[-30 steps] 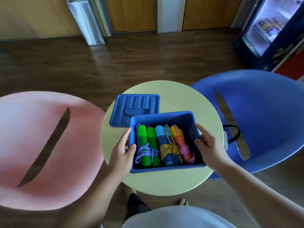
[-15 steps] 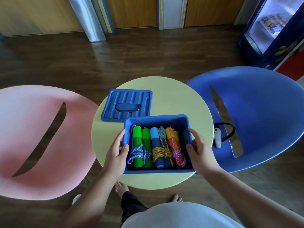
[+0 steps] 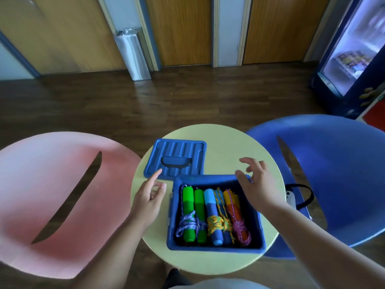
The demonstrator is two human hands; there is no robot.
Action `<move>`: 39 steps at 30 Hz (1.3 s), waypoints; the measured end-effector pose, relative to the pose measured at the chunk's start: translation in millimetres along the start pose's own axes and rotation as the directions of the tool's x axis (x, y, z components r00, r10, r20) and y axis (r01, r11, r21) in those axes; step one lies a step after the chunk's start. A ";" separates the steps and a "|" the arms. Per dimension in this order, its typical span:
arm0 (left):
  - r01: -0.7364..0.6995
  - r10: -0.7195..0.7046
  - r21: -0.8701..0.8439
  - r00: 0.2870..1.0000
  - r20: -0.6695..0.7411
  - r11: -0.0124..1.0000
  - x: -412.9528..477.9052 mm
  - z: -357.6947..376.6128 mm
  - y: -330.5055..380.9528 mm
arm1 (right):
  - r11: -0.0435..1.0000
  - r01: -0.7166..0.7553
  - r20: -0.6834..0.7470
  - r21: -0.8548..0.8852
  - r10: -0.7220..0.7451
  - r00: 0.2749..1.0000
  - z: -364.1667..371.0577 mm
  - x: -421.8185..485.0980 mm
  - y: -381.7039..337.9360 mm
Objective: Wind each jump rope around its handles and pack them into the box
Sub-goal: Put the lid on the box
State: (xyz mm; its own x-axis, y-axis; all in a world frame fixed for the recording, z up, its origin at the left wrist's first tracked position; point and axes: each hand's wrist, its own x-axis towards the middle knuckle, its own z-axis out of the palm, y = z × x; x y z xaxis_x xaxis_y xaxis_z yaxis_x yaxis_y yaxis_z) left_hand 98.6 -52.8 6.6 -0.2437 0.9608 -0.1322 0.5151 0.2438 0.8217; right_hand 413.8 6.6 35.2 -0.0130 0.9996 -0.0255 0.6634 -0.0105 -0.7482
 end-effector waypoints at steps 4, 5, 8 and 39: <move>-0.005 0.003 -0.038 0.999 -0.038 0.999 53.4 -20.5 3.8 | 1.000 0.019 0.128 0.002 -0.019 0.992 29.9 51.1 -34.6; 0.008 -0.010 -0.049 0.999 -0.041 0.999 67.2 -24.8 5.0 | 1.000 -0.001 0.176 -0.022 0.005 0.984 39.4 64.1 -41.2; 0.084 -0.084 -0.046 0.996 -0.013 0.995 112.2 -35.2 1.0 | 0.985 -0.114 0.306 -0.126 0.148 0.940 68.0 99.9 -56.1; 0.312 -0.312 0.021 0.950 0.012 0.950 245.3 -32.4 -41.1 | 0.916 -0.369 0.187 -0.159 0.395 0.899 134.8 195.7 -42.0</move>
State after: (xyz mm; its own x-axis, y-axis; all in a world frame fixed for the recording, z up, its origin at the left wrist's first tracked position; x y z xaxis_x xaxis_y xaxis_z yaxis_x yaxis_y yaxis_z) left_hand -8.9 168.6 -41.7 -0.3827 0.8382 -0.3885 0.4307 0.5339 0.7277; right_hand 282.5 199.0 -27.7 0.1104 0.8899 -0.4427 0.7314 -0.3743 -0.5700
